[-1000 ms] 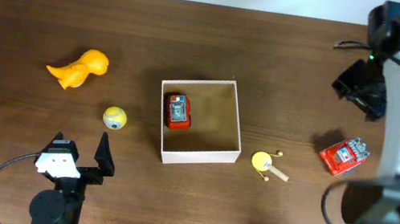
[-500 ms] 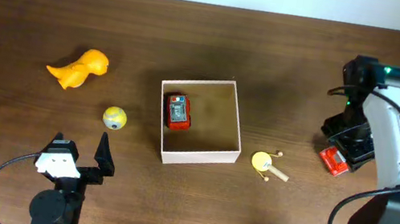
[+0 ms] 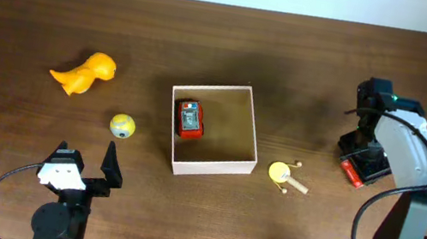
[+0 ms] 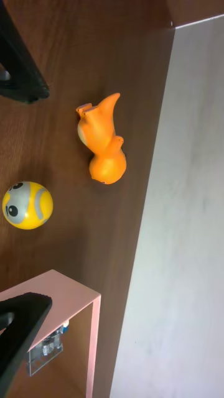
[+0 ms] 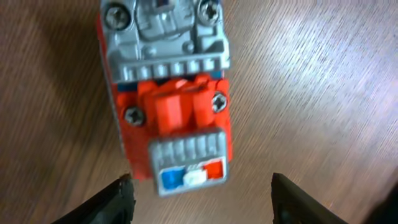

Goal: Pack container
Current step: 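Lower the right gripper and grasp the near red fire truck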

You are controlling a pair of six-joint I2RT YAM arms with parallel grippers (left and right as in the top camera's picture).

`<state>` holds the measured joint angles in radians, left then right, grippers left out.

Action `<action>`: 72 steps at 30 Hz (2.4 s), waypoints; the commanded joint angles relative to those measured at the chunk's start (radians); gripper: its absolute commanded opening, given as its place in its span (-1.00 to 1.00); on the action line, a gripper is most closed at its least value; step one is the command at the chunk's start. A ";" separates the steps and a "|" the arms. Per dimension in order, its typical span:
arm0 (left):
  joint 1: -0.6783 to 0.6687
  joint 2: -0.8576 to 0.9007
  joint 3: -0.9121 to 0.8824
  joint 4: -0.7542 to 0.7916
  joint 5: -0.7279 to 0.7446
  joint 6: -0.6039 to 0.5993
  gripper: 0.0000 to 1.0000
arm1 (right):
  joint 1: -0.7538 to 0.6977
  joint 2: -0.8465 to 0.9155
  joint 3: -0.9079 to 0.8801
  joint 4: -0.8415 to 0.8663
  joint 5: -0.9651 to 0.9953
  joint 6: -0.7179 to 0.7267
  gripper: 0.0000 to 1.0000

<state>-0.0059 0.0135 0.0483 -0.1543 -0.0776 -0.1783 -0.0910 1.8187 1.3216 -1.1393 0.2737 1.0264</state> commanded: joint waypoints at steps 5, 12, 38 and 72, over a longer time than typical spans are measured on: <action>0.005 -0.008 -0.005 0.003 0.003 0.016 0.98 | -0.048 -0.004 -0.006 0.051 0.038 -0.121 0.30; 0.005 -0.008 -0.005 0.003 0.003 0.016 0.98 | -0.072 -0.004 -0.006 0.109 0.021 -0.185 0.30; 0.005 -0.008 -0.005 0.003 0.003 0.016 0.98 | -0.073 0.014 -0.009 0.134 -0.084 -0.181 0.07; 0.005 -0.008 -0.005 0.003 0.003 0.016 0.98 | -0.073 0.019 -0.073 0.171 -0.116 -0.158 -0.10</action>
<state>-0.0059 0.0135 0.0483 -0.1543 -0.0780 -0.1783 -0.1566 1.8206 1.2617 -0.9855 0.1593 0.8627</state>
